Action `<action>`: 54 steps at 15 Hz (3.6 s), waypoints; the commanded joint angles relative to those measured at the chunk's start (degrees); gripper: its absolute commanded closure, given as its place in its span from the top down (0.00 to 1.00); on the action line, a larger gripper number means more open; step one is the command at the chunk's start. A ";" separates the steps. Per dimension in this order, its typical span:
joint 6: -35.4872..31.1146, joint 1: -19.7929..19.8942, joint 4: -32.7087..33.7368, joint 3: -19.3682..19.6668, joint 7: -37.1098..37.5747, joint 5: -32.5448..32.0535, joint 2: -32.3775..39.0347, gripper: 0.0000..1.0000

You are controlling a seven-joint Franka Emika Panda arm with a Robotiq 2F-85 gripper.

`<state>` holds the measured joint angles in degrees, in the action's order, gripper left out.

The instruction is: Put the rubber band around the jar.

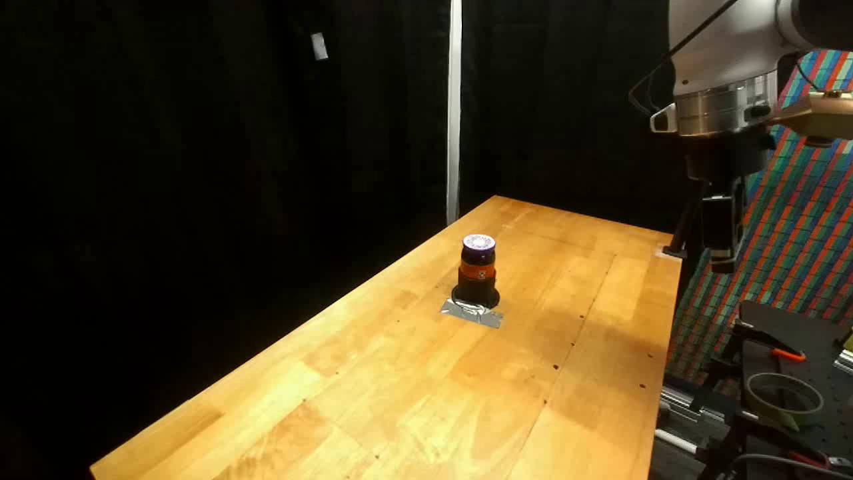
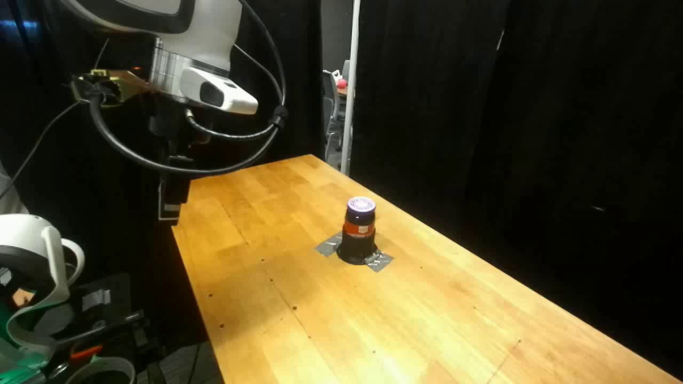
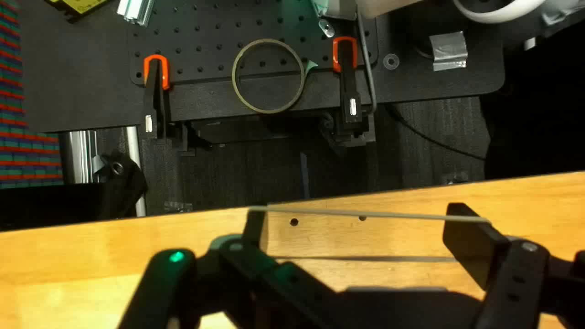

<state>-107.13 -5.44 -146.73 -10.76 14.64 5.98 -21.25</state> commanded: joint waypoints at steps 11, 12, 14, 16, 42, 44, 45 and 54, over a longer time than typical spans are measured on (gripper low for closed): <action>-9.38 0.40 11.02 -1.32 5.89 -1.93 7.34 1.00; -12.77 0.62 14.02 -1.26 6.60 -2.65 9.53 1.00; -17.27 0.89 19.54 -1.48 8.91 -5.76 13.84 1.00; -20.40 0.89 25.85 -1.34 11.90 -10.09 19.39 1.00; -12.28 -4.36 64.17 10.29 12.51 -10.02 61.82 1.00; -12.36 -4.03 63.22 10.38 12.44 -9.49 61.42 1.00; -12.75 -3.95 62.79 10.50 12.48 -9.32 61.24 1.00; -17.35 -3.42 60.64 12.14 14.48 -6.86 61.74 1.00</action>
<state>-122.82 -8.76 -85.33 0.73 29.05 -2.66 40.32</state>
